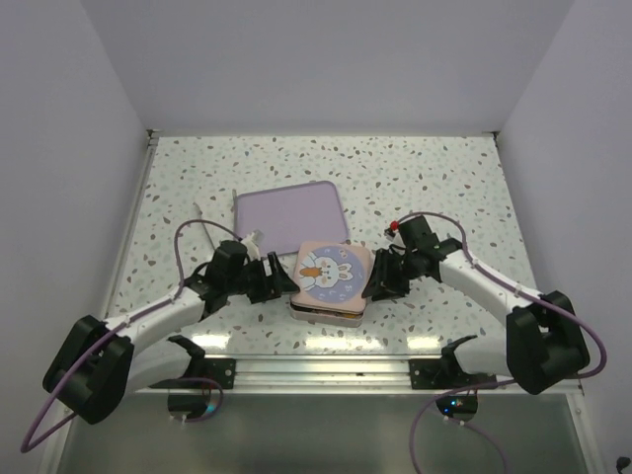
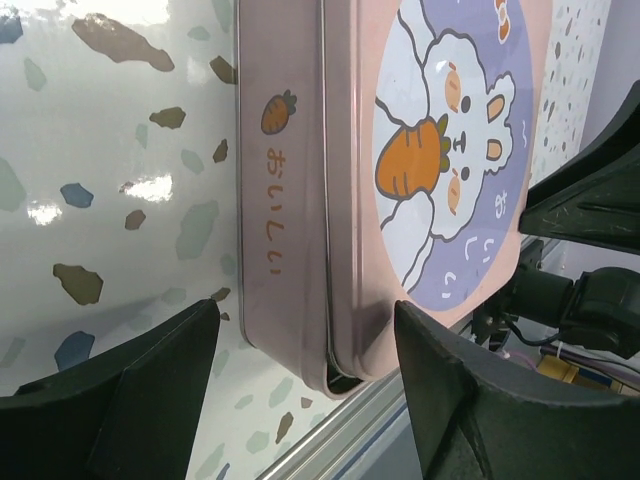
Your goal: Pack the cookies
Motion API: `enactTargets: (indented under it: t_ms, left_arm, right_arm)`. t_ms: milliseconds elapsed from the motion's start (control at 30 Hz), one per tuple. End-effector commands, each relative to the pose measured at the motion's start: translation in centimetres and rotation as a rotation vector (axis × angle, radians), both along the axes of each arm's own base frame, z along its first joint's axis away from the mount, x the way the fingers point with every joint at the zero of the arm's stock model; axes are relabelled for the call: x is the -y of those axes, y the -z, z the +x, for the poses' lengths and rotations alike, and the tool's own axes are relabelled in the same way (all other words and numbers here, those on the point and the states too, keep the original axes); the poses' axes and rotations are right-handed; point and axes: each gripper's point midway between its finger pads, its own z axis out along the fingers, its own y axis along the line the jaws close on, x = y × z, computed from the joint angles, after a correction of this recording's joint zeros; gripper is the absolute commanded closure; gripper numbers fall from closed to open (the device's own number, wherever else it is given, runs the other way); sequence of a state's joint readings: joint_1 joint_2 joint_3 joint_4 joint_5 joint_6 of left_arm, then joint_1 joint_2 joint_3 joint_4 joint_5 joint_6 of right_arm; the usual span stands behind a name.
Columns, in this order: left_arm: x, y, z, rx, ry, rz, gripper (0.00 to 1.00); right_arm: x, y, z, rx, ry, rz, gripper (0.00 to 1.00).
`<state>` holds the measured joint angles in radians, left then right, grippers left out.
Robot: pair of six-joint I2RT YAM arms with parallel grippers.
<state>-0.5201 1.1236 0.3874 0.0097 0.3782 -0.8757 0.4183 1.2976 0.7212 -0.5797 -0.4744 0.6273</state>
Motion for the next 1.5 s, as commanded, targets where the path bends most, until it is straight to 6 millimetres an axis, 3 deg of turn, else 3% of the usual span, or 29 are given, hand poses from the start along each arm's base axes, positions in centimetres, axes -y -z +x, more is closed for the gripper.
enactTargets:
  t_ms: [0, 433, 800, 967, 1100, 1233, 1300, 1467]
  left_arm:
    - [0.0, -0.3, -0.6, 0.013, 0.004, -0.018, 0.25]
    - [-0.7, 0.5, -2.9, -0.017, -0.007, -0.020, 0.28]
    - [-1.6, 0.9, -4.1, -0.029, -0.039, -0.011, 0.30]
    - [-1.9, 1.1, -4.1, -0.032, -0.056, 0.001, 0.30]
    - [-2.0, 1.2, -4.2, -0.036, -0.059, 0.005, 0.31]
    - [-2.4, 1.6, -4.4, -0.044, -0.069, 0.019, 0.32]
    - [-2.7, 2.2, -4.8, -0.067, -0.075, 0.035, 0.33]
    - [-3.9, 4.4, -6.0, -0.155, -0.118, 0.092, 0.40]
  right_arm:
    - [0.0, 0.1, -0.9, -0.005, 0.005, 0.006, 0.63]
    - [0.0, 0.2, -2.6, -0.011, 0.007, 0.019, 0.63]
    - [0.3, 0.2, -2.8, -0.003, 0.005, 0.000, 0.63]
    - [0.9, -2.6, -1.7, 0.083, 0.000, -0.036, 0.63]
    - [1.6, -7.1, -0.1, 0.193, 0.023, -0.075, 0.63]
    - [-0.2, -10.9, 1.4, 0.281, 0.021, 0.036, 0.67]
    - [-1.4, -11.6, 2.4, 0.296, 0.019, 0.094, 0.71]
    - [-3.7, -10.7, 3.6, 0.235, 0.012, 0.174, 0.80]
